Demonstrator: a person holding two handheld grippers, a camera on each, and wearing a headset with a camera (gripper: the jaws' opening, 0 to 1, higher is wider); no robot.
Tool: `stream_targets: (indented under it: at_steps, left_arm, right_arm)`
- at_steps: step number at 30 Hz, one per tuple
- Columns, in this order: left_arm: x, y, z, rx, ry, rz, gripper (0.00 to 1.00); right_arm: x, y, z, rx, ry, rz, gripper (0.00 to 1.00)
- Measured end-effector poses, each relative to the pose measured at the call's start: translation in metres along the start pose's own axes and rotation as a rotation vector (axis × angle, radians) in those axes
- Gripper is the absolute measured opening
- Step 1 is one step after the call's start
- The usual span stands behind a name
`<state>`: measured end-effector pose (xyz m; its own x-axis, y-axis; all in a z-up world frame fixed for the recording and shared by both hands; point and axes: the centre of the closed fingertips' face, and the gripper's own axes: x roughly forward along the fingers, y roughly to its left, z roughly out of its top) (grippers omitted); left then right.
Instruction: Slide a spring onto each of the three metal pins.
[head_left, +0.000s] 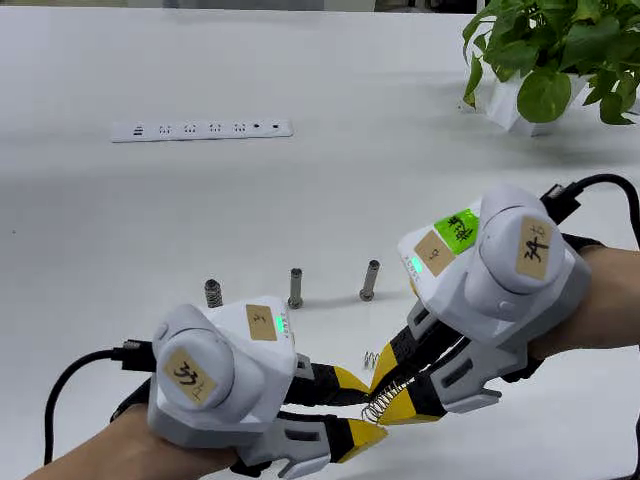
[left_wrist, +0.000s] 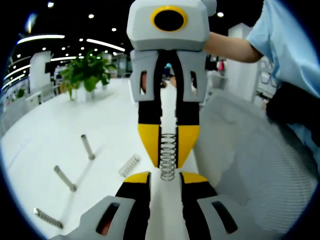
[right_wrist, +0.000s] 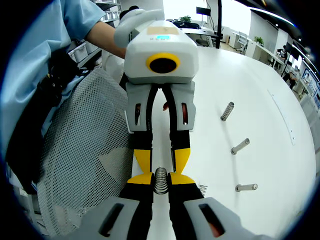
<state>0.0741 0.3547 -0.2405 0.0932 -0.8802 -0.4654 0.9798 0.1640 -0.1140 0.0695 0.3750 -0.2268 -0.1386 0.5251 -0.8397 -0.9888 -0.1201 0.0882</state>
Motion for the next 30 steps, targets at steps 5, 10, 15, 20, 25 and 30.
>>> stream_targets:
  at_steps: [5, 10, 15, 20, 25, 30]
  left_arm:
    - [-0.012, 0.008, -0.008, -0.023, 0.002, 0.054, 0.31]
    - [-0.026, 0.02, -0.019, -0.059, -0.001, 0.149, 0.47]
    - [-0.042, 0.034, -0.025, -0.094, -0.017, 0.236, 0.61]
    - [-0.059, 0.048, -0.033, -0.141, -0.022, 0.32, 0.74]
    - [-0.074, 0.056, -0.04, -0.169, -0.023, 0.377, 0.85]
    - [-0.086, 0.064, -0.047, -0.197, -0.009, 0.432, 0.99]
  right_arm:
    - [0.0, -0.004, 0.002, -0.009, 0.004, -0.001, 0.12]
    - [0.002, -0.008, 0.002, -0.023, 0.01, -0.005, 0.12]
    - [0.003, -0.015, -0.003, -0.036, 0.029, -0.024, 0.12]
    - [0.001, -0.025, -0.002, -0.029, 0.026, -0.05, 0.12]
    - [-0.005, -0.035, -0.002, -0.023, 0.025, -0.077, 0.12]
    - [-0.011, -0.044, -0.001, -0.04, 0.047, -0.083, 0.12]
